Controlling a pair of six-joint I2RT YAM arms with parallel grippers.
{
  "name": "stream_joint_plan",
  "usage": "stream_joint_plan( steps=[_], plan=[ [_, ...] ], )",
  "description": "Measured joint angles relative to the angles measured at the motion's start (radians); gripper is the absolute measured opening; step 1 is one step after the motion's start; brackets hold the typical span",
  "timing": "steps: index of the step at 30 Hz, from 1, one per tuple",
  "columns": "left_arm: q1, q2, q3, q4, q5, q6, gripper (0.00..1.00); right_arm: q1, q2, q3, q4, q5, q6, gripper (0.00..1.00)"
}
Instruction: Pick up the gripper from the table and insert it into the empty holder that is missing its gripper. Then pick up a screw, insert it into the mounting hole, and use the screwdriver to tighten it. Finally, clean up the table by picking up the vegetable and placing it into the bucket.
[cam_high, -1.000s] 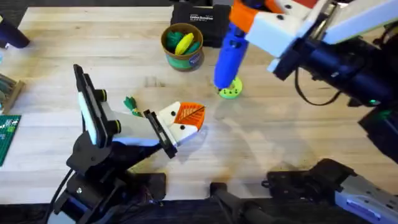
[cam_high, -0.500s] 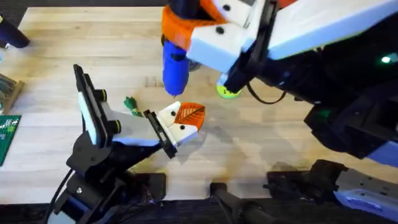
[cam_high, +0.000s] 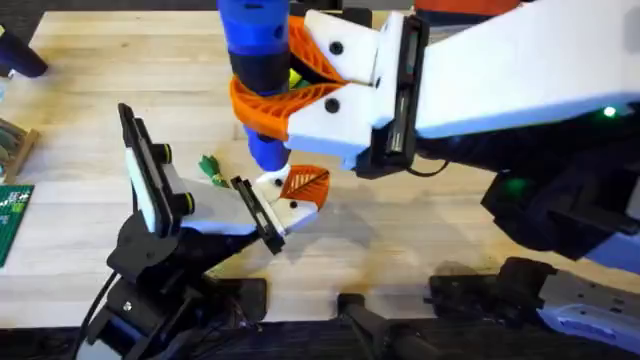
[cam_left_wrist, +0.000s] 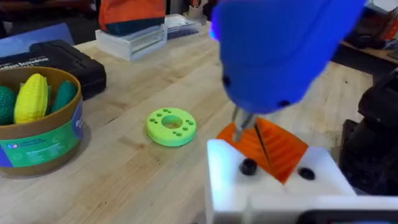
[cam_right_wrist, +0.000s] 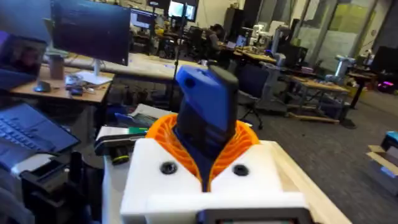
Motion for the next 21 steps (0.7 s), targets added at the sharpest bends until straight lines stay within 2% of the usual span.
stream_joint_plan(
  steps=[21],
  plan=[
    [0.0, 0.0, 0.0, 0.0, 0.0, 0.0, 0.014, 0.002, 0.0, 0.0, -0.036, -0.003, 0.061, 0.031]
  ],
)
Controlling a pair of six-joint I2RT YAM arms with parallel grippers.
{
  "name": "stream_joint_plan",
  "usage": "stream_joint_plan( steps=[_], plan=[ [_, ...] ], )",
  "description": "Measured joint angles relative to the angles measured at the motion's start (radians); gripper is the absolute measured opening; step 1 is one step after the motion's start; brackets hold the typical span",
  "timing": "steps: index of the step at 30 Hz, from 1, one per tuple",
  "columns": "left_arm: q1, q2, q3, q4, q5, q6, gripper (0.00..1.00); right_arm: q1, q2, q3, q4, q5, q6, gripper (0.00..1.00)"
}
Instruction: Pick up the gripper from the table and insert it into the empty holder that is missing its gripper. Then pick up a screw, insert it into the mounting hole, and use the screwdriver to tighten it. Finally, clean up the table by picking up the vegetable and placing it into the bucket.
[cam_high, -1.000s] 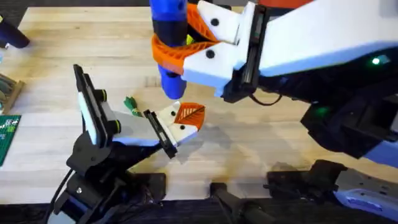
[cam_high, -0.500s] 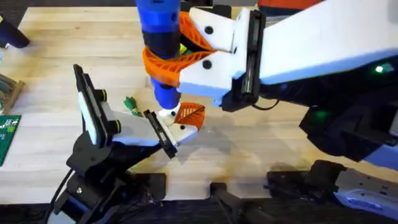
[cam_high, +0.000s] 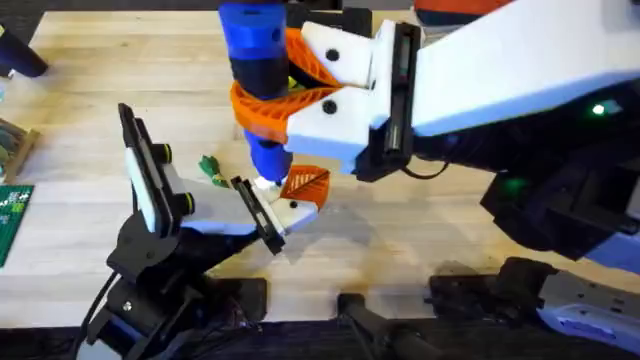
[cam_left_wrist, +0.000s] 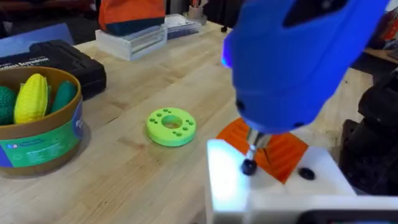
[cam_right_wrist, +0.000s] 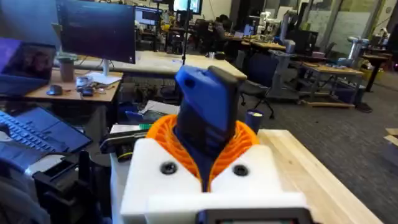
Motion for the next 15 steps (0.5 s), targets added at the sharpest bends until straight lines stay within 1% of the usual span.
stream_joint_plan(
  steps=[15],
  plan=[
    [0.0, 0.0, 0.0, 0.0, 0.0, 0.0, 0.014, 0.0, 0.0, 0.0, -0.047, 0.0, 0.0, 0.031]
  ],
)
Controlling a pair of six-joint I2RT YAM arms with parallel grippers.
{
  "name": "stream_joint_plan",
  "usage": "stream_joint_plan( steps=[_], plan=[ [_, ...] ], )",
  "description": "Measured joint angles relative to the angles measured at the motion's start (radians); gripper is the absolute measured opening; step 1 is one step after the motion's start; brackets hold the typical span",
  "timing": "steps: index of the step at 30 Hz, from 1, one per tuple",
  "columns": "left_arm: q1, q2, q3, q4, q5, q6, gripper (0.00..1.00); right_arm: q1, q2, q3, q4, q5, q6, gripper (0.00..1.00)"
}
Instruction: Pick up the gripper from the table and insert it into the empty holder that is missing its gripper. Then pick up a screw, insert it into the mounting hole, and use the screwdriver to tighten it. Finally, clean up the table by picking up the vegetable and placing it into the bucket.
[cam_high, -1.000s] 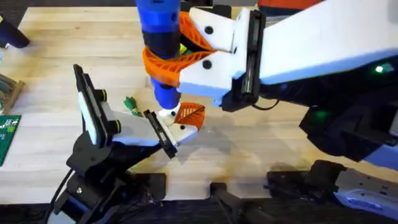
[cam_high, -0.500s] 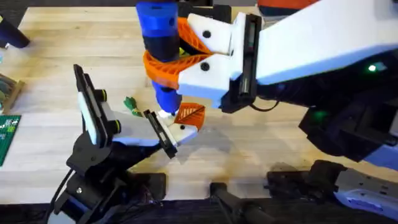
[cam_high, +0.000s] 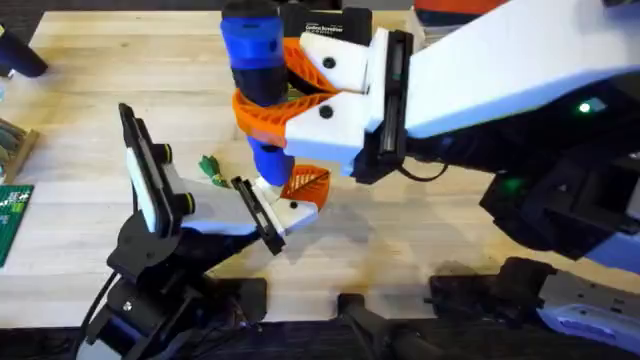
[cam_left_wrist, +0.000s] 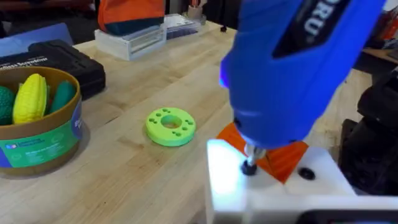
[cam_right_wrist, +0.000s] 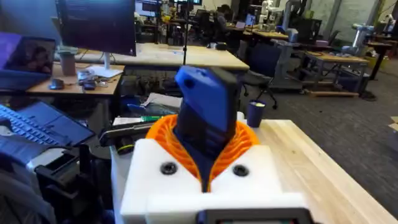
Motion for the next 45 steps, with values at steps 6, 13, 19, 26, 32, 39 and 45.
stream_joint_plan(
  steps=[6, 13, 19, 26, 32, 39, 45],
  plan=[
    [0.0, 0.0, 0.0, 0.0, 0.001, 0.001, 0.014, 0.0, 0.0, 0.0, -0.005, 0.0, 0.0, 0.031],
    [-0.002, 0.0, 0.0, 0.0, 0.0, 0.003, 0.014, 0.0, 0.0, 0.0, -0.006, 0.0, 0.0, 0.031],
    [-0.002, 0.0, 0.0, 0.0, 0.001, 0.004, 0.014, 0.0, 0.0, 0.0, -0.006, 0.0, 0.0, 0.031],
    [-0.002, 0.0, 0.0, 0.0, 0.001, 0.008, 0.014, 0.0, 0.0, 0.0, -0.007, 0.0, 0.0, 0.031],
    [-0.002, 0.0, 0.0, 0.0, 0.001, 0.007, 0.014, 0.0, 0.0, 0.0, -0.008, 0.0, 0.0, 0.031],
    [-0.002, 0.0, 0.0, 0.0, -0.001, 0.01, 0.014, -0.001, 0.003, -0.008, 0.063, -0.001, 0.001, 0.031],
    [-0.002, 0.0, 0.0, 0.0, -0.003, 0.01, 0.014, -0.026, -0.004, -0.008, 0.279, -0.001, 0.005, 0.031]
  ],
)
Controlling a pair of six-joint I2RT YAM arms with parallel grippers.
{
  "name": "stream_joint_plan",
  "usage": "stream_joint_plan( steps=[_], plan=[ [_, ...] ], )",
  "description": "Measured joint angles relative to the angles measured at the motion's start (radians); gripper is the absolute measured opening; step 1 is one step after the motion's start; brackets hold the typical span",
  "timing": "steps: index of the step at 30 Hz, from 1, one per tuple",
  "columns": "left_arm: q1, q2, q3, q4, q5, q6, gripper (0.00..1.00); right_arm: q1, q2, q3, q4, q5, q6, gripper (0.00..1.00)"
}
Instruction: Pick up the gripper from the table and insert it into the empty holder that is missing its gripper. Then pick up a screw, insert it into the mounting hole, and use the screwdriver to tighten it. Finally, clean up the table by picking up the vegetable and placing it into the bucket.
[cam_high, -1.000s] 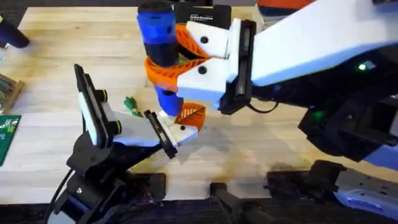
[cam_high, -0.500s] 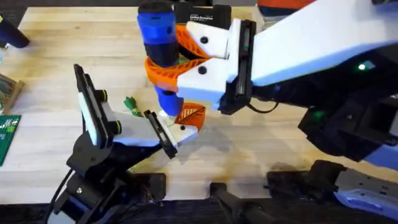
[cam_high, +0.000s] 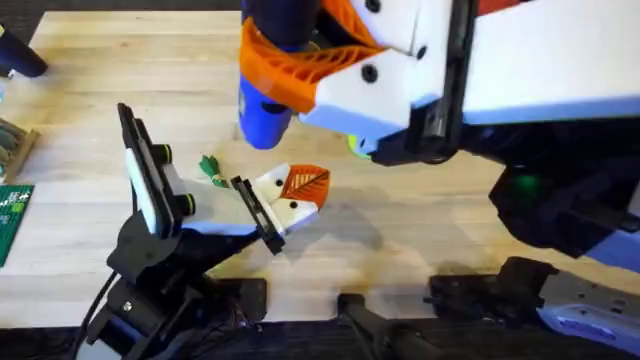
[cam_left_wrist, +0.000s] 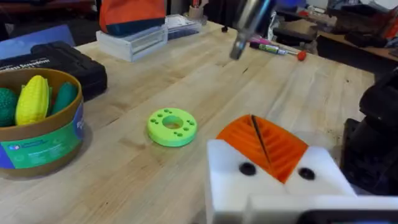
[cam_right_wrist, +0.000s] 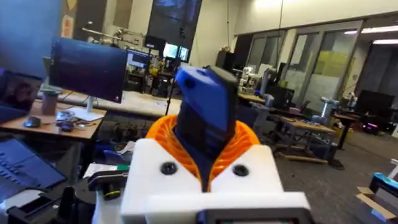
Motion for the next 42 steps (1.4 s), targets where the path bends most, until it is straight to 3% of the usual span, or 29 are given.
stream_joint_plan(
  steps=[7, 10, 17, 24, 29, 34, 39, 40, 42],
  plan=[
    [0.0, 0.0, 0.0, 0.0, 0.0, 0.0, 0.014, -0.049, -0.003, 0.0, -0.103, 0.005, 0.0, 0.031],
    [0.0, 0.0, 0.0, 0.0, 0.0, 0.0, 0.014, -0.102, -0.003, 0.0, -0.221, 0.061, -0.045, 0.031],
    [0.0, 0.0, 0.0, 0.0, 0.0, 0.0, 0.014, -0.318, 0.008, 0.0, -0.594, 0.391, -0.432, 0.031],
    [0.0, 0.0, 0.0, 0.0, 0.0, 0.0, 0.014, -0.52, 0.133, 0.0, -0.904, 0.69, -0.799, 0.031],
    [0.0, 0.0, 0.0, 0.0, 0.0, 0.0, 0.014, -0.546, 0.191, 0.0, -0.913, 0.787, -0.922, 0.031],
    [0.0, 0.0, 0.0, 0.0, 0.0, 0.0, 0.014, -0.546, 0.256, 0.001, -0.952, 0.798, -0.968, 0.031],
    [0.0, 0.0, 0.0, 0.0, 0.0, 0.0, 0.014, -0.546, 0.407, 0.002, -1.078, 0.805, -0.992, 0.033],
    [0.0, 0.0, 0.0, 0.0, 0.0, 0.0, 0.014, -0.546, 0.43, 0.002, -1.084, 0.817, -0.992, 0.117],
    [0.0, 0.0, 0.0, 0.0, 0.0, 0.0, 0.014, -0.544, 0.432, 0.021, -1.087, 0.828, -0.993, 0.399]
  ],
)
